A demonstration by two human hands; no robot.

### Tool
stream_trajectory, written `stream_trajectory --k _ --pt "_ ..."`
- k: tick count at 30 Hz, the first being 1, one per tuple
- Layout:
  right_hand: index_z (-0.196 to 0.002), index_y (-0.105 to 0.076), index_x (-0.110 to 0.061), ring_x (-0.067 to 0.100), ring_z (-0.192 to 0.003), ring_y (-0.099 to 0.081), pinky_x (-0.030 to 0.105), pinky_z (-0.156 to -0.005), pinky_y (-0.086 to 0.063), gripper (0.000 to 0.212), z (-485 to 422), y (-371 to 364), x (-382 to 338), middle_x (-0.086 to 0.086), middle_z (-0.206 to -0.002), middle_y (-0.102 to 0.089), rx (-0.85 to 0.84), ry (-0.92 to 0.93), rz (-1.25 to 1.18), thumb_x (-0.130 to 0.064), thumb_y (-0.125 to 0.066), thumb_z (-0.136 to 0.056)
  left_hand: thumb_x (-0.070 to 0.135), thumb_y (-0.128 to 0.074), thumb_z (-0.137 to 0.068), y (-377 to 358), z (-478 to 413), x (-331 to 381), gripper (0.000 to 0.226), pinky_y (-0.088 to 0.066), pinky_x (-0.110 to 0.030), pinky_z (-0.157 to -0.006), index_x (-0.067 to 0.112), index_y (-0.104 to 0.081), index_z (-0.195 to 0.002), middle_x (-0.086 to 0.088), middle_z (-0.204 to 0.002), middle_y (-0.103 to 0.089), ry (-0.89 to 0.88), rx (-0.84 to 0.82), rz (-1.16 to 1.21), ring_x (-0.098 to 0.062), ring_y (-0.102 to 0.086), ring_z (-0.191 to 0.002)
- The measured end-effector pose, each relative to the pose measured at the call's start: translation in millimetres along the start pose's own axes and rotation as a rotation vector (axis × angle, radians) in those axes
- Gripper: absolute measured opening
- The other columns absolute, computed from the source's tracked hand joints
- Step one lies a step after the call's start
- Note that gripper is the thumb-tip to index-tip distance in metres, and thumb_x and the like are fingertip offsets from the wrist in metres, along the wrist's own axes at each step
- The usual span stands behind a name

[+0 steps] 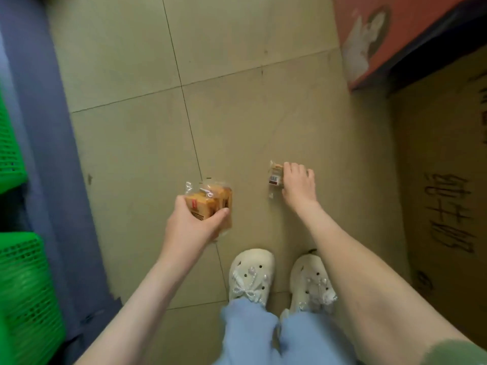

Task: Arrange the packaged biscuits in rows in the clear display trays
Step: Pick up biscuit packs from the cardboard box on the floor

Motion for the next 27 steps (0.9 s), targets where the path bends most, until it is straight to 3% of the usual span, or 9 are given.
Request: stream_trajectory --k 2,5,11,16,19,22,27 --pt "-0.132 -0.039 -0.007 0.029 -0.122 -0.043 0.04 -0.098 -0.032 0.049 9 6 -4 0.011 -0.131 -0.049 0.017 -0.029 -0.052 -0.016 -0.059 -0.088 0.035 -0.08 -0.078 -1 5 7 0.042 -0.036 -0.018 -0.055 0.02 -0.049 -0.101 0.011 -0.089 -0.057 -0.005 -0.02 -0.002 0.002 -0.051 -0.075" --pt "-0.137 -0.038 -0.007 0.03 -0.122 -0.042 0.039 -0.098 -0.031 0.06 58 59 -1 0.011 -0.131 -0.048 0.081 -0.083 -0.295 -0.026 -0.063 -0.086 0.035 -0.08 -0.077 7 40 35 0.043 -0.038 -0.021 -0.057 0.018 -0.05 -0.102 0.008 -0.09 -0.059 -0.003 -0.07 0.008 0.0 -0.052 -0.076" --pt "-0.141 -0.038 -0.007 0.027 -0.125 -0.038 0.033 -0.107 -0.025 0.07 238 281 42 0.01 -0.136 -0.048 0.426 -0.216 -0.746 -0.026 -0.069 -0.081 0.032 -0.082 -0.076 59 168 147 0.037 -0.042 -0.03 -0.065 0.022 -0.049 -0.091 0.002 -0.09 -0.06 -0.091 -0.159 0.073 -0.015 -0.056 -0.08" --pt "-0.137 -0.042 -0.003 0.023 -0.109 -0.042 0.036 -0.099 -0.036 0.069 396 442 108 0.012 -0.119 -0.053 0.764 -0.265 -0.756 -0.024 -0.073 -0.079 0.047 -0.084 -0.065 101 288 266 0.056 -0.047 -0.034 -0.08 0.02 -0.055 -0.105 0.002 -0.097 -0.064 -0.22 -0.269 0.077 -0.021 -0.06 -0.091" --pt "-0.135 -0.042 -0.001 0.024 -0.107 -0.042 0.038 -0.097 -0.037 0.067 457 488 164 0.016 -0.118 -0.054 0.936 -0.387 -0.694 -0.025 -0.073 -0.081 0.034 -0.082 -0.076 102 353 315 0.041 -0.047 -0.029 -0.076 0.022 -0.054 -0.103 0.001 -0.102 -0.065 -0.296 -0.372 0.056 -0.018 -0.062 -0.094" --pt "-0.138 -0.04 -0.001 0.029 -0.113 -0.042 0.039 -0.1 -0.033 0.066 482 492 221 0.019 -0.124 -0.052 0.913 -0.536 -0.677 -0.026 -0.07 -0.085 0.033 -0.08 -0.078 90 403 344 0.039 -0.044 -0.02 -0.065 0.022 -0.054 -0.103 0.005 -0.1 -0.064 -0.365 -0.441 0.001 -0.008 -0.06 -0.087" --pt "-0.145 -0.033 -0.004 0.035 -0.123 -0.04 0.042 -0.103 -0.031 0.067 468 439 286 0.018 -0.137 -0.047 0.591 -0.663 -0.684 -0.033 -0.061 -0.092 0.035 -0.079 -0.08 49 459 358 0.044 -0.044 -0.013 -0.056 0.021 -0.053 -0.112 0.006 -0.104 -0.063 -0.409 -0.519 -0.082 -0.007 -0.061 -0.09"
Point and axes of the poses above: each hand's wrist, its own z-axis away from the middle knuckle, its own y-axis out of the back of the hand, x = y × z, the point moved 7 cm from there along -z, towards the middle knuckle
